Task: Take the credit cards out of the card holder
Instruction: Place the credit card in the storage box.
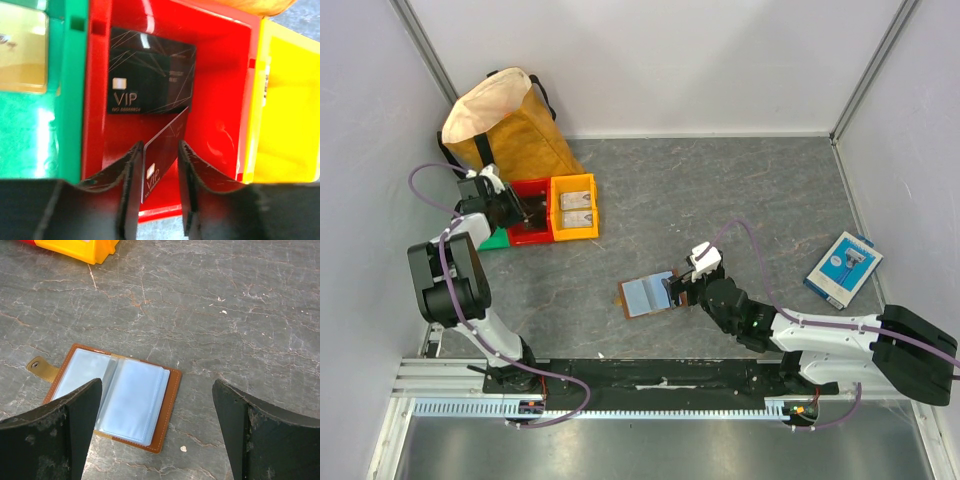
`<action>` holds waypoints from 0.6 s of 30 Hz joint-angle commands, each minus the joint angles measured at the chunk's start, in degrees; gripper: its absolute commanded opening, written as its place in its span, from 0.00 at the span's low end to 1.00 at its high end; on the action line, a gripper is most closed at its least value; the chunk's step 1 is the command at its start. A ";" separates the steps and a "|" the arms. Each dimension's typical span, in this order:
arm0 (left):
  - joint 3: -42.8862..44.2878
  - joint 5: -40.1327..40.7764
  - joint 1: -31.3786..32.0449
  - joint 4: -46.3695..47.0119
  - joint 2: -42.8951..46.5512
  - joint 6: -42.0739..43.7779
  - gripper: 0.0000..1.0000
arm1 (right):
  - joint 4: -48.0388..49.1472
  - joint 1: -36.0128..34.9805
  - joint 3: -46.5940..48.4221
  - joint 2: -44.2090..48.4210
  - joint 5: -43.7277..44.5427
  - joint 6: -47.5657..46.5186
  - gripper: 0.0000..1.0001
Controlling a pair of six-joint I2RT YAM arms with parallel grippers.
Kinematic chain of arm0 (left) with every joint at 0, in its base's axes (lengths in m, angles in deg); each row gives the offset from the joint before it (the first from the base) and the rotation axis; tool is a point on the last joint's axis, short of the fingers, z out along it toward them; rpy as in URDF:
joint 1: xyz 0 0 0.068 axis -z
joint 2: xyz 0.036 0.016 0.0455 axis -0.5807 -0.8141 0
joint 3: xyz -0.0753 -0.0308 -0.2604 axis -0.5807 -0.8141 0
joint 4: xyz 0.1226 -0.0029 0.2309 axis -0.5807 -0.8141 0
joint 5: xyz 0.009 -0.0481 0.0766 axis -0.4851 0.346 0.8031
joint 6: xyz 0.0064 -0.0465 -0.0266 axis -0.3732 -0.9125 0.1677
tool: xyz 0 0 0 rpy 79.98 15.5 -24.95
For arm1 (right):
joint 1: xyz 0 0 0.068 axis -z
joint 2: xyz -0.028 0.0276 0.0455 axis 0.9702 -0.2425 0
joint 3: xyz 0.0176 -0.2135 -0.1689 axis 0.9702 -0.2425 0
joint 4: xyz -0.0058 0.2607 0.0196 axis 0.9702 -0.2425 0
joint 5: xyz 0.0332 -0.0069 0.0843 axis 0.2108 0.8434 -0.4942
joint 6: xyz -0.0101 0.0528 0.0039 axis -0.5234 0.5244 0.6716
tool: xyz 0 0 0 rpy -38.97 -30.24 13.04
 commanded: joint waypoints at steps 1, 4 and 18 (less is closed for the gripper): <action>2.64 8.64 0.30 -3.88 5.68 2.79 0.44 | 1.66 0.12 0.31 -0.11 2.01 0.04 0.98; 3.08 10.84 1.35 -5.38 8.23 3.67 0.51 | 1.48 0.12 0.40 -0.29 2.37 0.13 0.98; 4.58 16.65 13.63 -14.60 24.57 1.48 0.63 | -9.49 0.12 6.46 0.68 -0.26 0.74 0.98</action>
